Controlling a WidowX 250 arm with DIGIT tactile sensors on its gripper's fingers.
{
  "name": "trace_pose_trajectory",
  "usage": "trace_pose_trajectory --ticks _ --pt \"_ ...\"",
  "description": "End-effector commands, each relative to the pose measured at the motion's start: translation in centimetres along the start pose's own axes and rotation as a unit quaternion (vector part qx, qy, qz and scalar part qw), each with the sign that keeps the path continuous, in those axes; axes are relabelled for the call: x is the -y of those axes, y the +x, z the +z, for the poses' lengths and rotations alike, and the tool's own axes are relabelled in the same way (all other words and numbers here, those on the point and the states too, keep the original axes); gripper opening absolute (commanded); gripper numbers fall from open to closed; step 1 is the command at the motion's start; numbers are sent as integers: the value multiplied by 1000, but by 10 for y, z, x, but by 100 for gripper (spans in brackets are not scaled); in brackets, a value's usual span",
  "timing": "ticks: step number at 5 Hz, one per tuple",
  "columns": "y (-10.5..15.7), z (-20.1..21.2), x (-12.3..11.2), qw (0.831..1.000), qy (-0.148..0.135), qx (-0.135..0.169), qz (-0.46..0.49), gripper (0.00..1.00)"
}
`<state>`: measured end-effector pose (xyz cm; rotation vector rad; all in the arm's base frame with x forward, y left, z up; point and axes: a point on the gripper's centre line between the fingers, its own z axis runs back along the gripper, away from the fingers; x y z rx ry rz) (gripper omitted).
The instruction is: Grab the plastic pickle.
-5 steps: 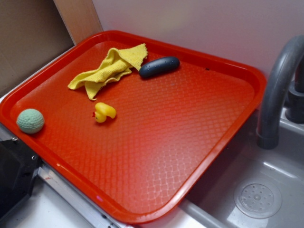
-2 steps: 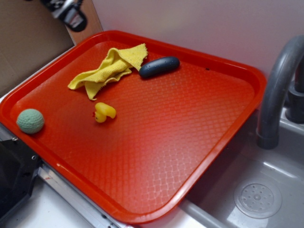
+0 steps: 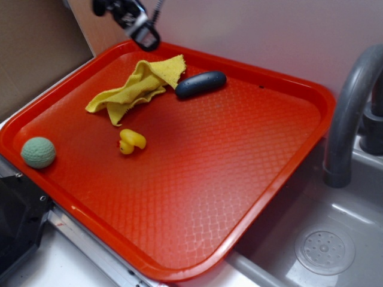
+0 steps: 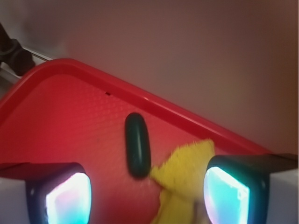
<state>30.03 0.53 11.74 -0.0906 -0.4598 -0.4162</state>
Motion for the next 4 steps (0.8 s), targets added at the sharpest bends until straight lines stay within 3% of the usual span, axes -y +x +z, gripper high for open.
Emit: trace_pose_trajectory --ticks 1,2,3,4 --pt "20 -53 4 998 -13 -41 -43 100" --pt "17 -75 12 995 -43 -59 -66 100" --pt "12 -88 26 992 -47 -82 -83 100" --pt "7 -97 26 991 -40 -98 -85 0"
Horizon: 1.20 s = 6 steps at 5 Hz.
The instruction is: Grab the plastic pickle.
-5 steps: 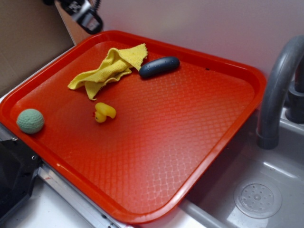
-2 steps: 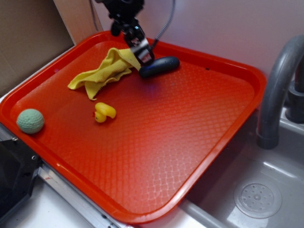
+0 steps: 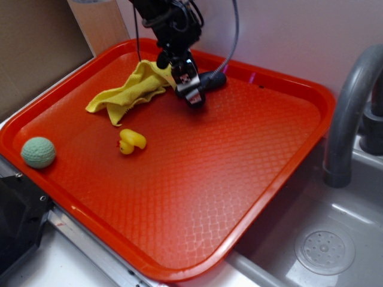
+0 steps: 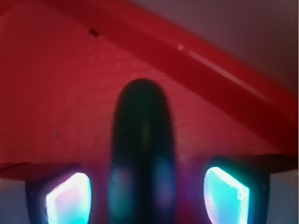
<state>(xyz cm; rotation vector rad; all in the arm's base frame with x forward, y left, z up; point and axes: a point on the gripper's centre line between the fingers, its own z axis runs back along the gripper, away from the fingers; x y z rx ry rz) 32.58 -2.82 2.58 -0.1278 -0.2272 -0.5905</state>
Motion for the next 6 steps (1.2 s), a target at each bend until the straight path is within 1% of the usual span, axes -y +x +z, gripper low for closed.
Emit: trace_pose_trajectory --ticks 1,2,3,4,5,6 --pt "14 3 9 999 31 1 -13 0" --pt "11 5 10 999 46 -9 -5 0" --pt "6 44 10 990 117 -43 63 0" --pt "-2 98 12 974 126 -73 173 0" --pt "-12 135 27 962 136 -74 223 0" --pt "-26 174 50 947 127 -68 286 0"
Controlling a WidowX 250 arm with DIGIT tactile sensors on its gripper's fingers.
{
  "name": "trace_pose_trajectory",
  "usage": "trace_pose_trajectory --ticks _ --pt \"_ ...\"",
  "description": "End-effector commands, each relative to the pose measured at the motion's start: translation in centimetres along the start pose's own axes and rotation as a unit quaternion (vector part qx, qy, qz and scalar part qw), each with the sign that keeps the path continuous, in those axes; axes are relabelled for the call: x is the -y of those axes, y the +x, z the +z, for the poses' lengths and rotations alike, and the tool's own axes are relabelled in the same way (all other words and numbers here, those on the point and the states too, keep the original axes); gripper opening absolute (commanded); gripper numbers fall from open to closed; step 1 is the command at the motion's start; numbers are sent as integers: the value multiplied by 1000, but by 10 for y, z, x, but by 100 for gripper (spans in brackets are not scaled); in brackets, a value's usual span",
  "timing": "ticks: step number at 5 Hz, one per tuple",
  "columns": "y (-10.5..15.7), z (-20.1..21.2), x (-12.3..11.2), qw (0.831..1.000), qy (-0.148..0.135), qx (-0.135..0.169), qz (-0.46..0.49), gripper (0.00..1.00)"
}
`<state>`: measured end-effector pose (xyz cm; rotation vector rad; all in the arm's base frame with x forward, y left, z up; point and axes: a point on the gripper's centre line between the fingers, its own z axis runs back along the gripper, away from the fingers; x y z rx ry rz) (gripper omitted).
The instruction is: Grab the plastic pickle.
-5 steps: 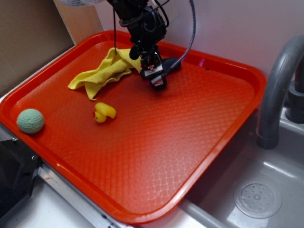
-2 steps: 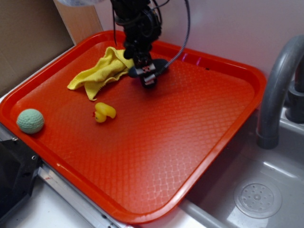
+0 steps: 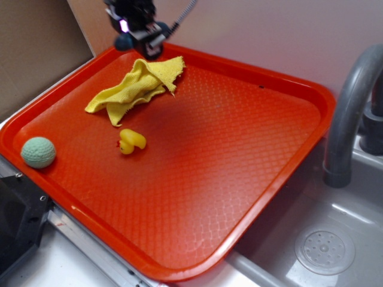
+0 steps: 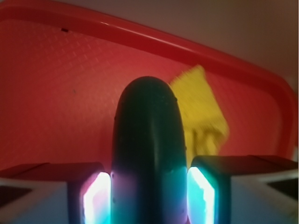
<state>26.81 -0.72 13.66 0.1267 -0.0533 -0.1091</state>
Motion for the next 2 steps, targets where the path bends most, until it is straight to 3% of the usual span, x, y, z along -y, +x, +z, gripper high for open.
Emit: trace_pose_trajectory --ticks 1,2 --pt "-29 71 16 995 -36 42 83 0" --pt "-22 63 36 996 -51 57 34 0"
